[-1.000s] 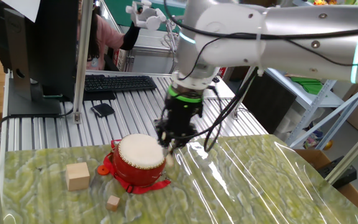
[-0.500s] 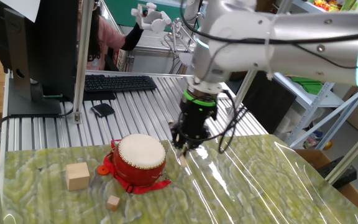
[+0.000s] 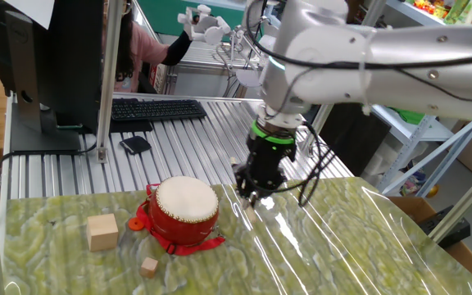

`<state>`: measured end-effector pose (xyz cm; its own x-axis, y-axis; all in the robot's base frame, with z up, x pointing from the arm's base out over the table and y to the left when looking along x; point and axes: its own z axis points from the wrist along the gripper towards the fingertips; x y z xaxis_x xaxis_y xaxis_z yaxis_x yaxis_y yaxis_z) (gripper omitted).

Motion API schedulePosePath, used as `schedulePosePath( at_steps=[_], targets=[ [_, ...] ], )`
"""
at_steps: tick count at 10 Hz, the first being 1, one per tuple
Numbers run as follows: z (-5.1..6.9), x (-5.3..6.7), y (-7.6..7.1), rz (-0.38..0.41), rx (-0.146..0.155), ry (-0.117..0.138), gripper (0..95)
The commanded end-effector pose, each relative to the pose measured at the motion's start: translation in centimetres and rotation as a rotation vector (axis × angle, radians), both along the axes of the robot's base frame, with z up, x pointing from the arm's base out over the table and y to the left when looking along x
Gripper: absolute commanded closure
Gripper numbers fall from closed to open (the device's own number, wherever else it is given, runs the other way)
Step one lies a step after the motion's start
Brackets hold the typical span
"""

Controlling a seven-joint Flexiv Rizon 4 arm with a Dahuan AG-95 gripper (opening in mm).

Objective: Play the drum

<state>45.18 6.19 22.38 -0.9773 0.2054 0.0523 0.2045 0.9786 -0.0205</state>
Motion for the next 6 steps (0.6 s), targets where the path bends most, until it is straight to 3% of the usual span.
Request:
schedulePosePath(
  at_steps=[1, 3, 4, 6],
  targets=[
    [-0.16, -0.14, -0.80, -0.018, -0.012, 0.004, 95.0],
    [-0.11, -0.43, -1.37, 0.010, -0.031, 0.004, 95.0],
    [0.05, -0.61, -1.63, 0.038, -0.096, 0.006, 95.0],
    [0.07, -0.63, -1.69, 0.053, -0.097, 0.005, 95.0]
  ],
)
